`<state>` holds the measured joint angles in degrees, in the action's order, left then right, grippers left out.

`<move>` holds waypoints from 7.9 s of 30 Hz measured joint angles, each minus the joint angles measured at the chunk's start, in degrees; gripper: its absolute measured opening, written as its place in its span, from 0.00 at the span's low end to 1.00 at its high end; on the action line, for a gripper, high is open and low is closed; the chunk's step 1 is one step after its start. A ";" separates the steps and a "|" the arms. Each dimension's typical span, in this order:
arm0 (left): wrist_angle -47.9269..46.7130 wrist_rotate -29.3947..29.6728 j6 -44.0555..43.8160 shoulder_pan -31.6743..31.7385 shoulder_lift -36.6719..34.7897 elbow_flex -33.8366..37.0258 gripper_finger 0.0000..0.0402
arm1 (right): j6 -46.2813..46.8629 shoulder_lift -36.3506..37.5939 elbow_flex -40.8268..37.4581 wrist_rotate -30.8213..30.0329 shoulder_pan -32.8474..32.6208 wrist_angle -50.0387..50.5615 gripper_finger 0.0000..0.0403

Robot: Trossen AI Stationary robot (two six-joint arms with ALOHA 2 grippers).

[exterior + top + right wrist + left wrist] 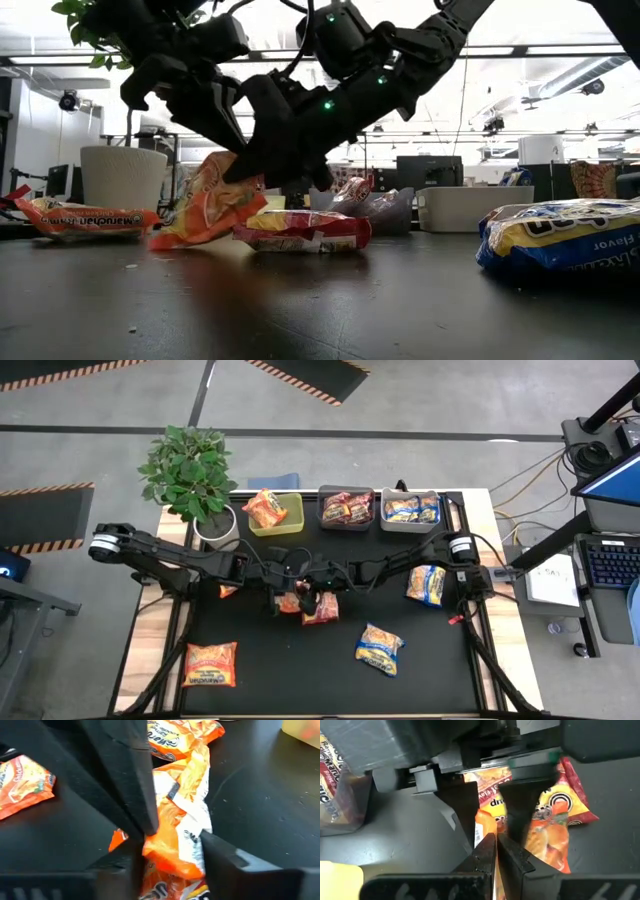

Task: Sort Maruchan noodles
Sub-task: Put the middle orange noodle pack into the yellow bin, then put the red noodle pack into the black bin

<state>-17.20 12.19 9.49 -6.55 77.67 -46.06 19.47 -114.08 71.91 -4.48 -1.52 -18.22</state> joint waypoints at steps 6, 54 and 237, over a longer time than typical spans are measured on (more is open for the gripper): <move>0.01 0.94 2.27 0.22 -1.32 0.00 0.00 | -0.83 0.30 -0.03 0.03 0.07 0.09 0.10; 11.38 26.47 9.53 1.09 -28.26 1.99 0.00 | -17.29 -10.21 23.41 -40.52 16.79 -0.47 0.02; 20.56 -19.41 1.99 6.37 19.26 2.69 0.00 | 36.29 23.10 -28.14 -3.86 -2.10 6.37 0.54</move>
<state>3.36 -7.23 11.48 -0.18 96.93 -43.38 55.76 -90.98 43.77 -8.34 -3.62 -11.85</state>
